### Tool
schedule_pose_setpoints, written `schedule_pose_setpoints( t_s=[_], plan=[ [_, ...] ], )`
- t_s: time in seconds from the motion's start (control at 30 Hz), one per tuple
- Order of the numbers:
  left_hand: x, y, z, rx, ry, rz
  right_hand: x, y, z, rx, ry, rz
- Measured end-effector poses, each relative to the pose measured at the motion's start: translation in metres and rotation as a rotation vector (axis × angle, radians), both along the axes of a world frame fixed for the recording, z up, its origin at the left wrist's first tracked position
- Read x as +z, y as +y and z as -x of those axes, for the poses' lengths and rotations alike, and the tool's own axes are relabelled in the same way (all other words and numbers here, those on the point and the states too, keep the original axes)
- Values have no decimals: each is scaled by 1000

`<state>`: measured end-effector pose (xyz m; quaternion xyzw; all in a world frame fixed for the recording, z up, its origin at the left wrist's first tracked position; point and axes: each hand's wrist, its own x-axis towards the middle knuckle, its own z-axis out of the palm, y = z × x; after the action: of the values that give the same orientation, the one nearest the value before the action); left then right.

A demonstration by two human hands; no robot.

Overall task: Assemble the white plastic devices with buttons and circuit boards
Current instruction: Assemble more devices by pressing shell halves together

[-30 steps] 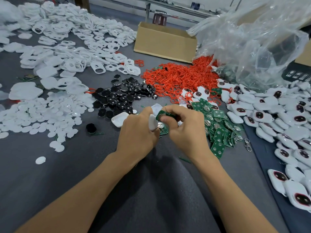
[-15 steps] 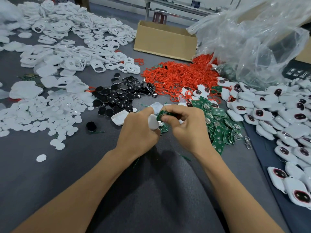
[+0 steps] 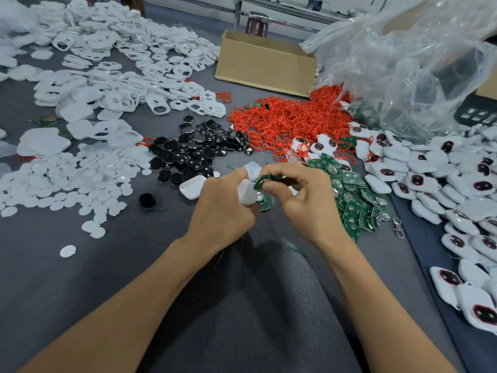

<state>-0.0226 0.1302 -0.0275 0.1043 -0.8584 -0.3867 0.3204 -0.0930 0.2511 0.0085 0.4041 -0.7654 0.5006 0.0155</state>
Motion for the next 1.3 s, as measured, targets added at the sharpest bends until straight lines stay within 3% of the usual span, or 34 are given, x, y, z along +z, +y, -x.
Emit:
schedule_pose_setpoints(
  t_s=[0.1, 0.2, 0.3, 0.4, 0.57, 0.8, 1.07, 1.3],
  plan=[
    [2, 1, 1, 39, 8, -36, 4, 3, 5, 2, -52, 12],
    [6, -3, 2, 149, 59, -66, 5, 14, 19, -150, -39, -35],
    [11, -9, 2, 186, 109, -315, 2, 31, 33, -349, -9, -227],
    [13, -12, 2, 132, 100, -487, -1, 38, 39, -408, 4, -402],
    [12, -13, 3, 104, 72, -547, -7, 33, 36, -455, 300, -538],
    [14, -13, 3, 107, 106, -615, -9, 13, 20, -287, 388, -339],
    [15, -9, 2, 92, 127, -612, -14, 5, 14, -53, 355, -495],
    [14, -10, 3, 102, 142, -656, -14, 6, 17, -126, 397, -515]
  ],
)
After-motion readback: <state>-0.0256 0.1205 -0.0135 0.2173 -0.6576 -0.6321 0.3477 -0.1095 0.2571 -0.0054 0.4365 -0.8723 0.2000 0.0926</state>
